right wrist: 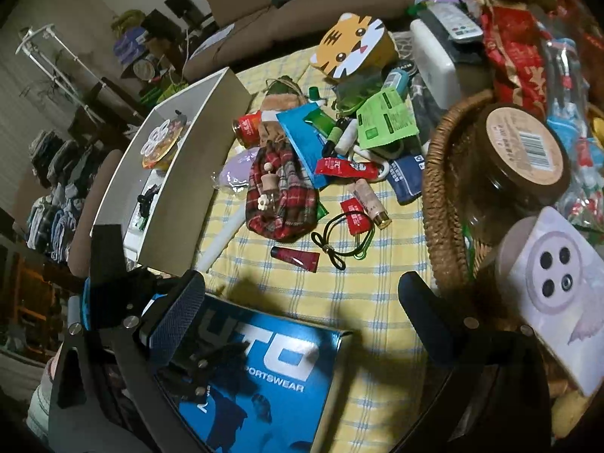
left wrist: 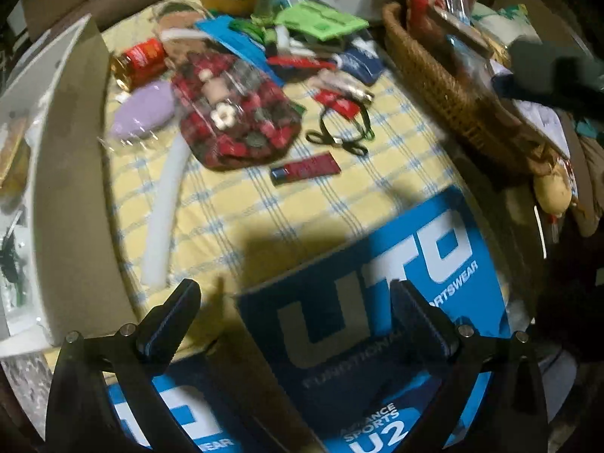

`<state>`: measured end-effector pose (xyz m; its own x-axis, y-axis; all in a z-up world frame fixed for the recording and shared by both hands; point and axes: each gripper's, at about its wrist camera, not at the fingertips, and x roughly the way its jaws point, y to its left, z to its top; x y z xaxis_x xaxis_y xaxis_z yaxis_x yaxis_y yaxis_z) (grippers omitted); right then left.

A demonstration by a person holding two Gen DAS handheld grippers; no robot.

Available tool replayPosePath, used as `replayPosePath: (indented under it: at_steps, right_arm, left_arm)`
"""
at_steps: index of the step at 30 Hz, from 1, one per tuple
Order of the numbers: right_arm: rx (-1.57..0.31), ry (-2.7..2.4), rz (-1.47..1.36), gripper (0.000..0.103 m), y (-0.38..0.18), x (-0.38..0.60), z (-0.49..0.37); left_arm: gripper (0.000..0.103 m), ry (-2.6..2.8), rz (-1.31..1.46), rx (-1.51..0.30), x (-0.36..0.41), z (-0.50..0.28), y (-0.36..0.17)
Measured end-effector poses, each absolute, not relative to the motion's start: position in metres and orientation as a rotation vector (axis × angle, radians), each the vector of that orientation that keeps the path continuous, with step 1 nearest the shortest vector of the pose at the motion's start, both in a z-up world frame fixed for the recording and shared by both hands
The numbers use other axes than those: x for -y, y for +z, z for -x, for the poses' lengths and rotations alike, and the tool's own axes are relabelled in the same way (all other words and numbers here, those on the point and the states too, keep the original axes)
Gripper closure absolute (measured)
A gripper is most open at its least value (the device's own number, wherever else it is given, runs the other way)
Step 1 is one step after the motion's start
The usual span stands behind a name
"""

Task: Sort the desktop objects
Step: 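Grasp the dark red tube with the left gripper while the right grasps a black cable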

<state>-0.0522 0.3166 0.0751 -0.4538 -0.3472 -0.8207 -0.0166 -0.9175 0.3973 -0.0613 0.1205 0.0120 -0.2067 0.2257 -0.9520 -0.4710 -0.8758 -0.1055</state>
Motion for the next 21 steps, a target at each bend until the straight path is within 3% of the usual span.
replayPosePath:
  at_steps: [2, 4, 5, 7, 17, 20, 21]
  right_arm:
    - [0.53, -2.421, -1.532, 0.01, 0.065, -0.315, 0.065]
    - [0.526, -2.364, -1.563, 0.047, 0.052, -0.311, 0.078]
    - [0.507, -2.329, -1.595, 0.052, 0.042, -0.307, 0.087]
    - [0.434, -2.307, -1.657, 0.054, 0.024, -0.299, 0.102]
    - [0.035, -2.251, -1.758, 0.065, -0.037, -0.266, 0.135]
    - [-0.117, -2.267, -1.758, 0.074, -0.046, -0.255, 0.13]
    - [-0.152, -2.274, -1.759, 0.084, -0.046, -0.254, 0.128]
  left_arm:
    - [0.0, 2.187, 1.56, -0.173, -0.109, 0.072, 0.026]
    - [0.0, 2.245, 1.534, -0.055, -0.094, 0.084, 0.033]
    - [0.0, 2.251, 1.524, 0.004, -0.088, 0.089, 0.036]
    - [0.0, 2.262, 1.507, 0.081, -0.077, 0.097, 0.039]
    - [0.0, 2.24, 1.519, 0.136, -0.071, 0.106, 0.035]
    - [0.001, 2.253, 1.518, 0.11, -0.077, 0.107, 0.034]
    - [0.002, 2.249, 1.519, 0.107, -0.079, 0.108, 0.033]
